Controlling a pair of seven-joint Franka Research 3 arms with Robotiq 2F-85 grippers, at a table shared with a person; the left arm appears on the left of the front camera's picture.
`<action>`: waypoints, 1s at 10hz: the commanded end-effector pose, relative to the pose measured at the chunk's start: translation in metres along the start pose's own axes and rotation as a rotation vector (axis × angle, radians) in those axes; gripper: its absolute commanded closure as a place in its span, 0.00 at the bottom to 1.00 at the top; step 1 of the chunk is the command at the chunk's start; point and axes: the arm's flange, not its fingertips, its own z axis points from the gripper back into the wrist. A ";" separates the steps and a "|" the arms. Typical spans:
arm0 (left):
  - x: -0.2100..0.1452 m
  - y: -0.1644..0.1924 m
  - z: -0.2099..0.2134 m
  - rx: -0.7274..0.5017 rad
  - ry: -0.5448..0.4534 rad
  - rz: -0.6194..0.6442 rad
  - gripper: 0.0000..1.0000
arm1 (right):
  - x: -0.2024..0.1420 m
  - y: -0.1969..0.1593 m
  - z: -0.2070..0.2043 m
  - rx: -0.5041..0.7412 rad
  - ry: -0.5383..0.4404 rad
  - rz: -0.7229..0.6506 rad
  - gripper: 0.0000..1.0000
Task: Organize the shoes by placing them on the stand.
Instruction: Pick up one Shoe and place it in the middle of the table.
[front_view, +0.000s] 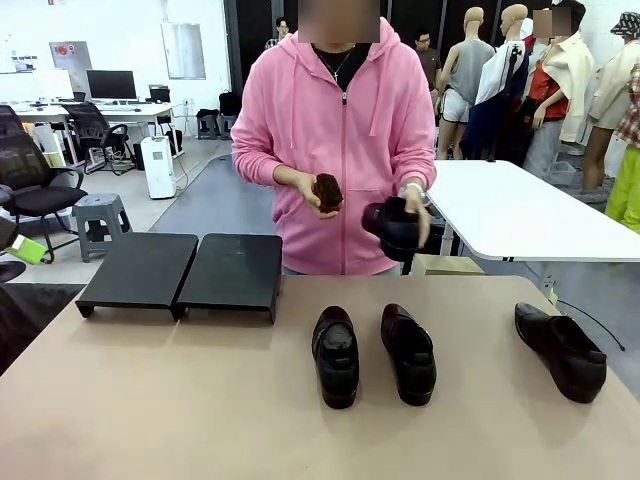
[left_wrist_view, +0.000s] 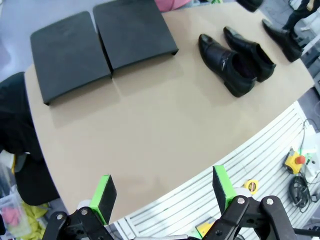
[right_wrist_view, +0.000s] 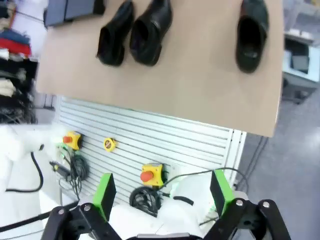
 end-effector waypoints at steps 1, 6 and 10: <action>-0.001 0.000 0.000 -0.015 0.000 -0.009 0.00 | 0.009 -0.007 -0.020 0.027 -0.021 -0.018 0.00; -0.001 0.000 0.000 -0.015 0.000 -0.009 0.00 | 0.088 0.109 -0.108 -0.122 0.038 0.155 0.00; -0.001 0.000 0.000 -0.015 0.000 -0.009 0.00 | 0.147 0.187 -0.227 -0.069 0.116 0.281 0.00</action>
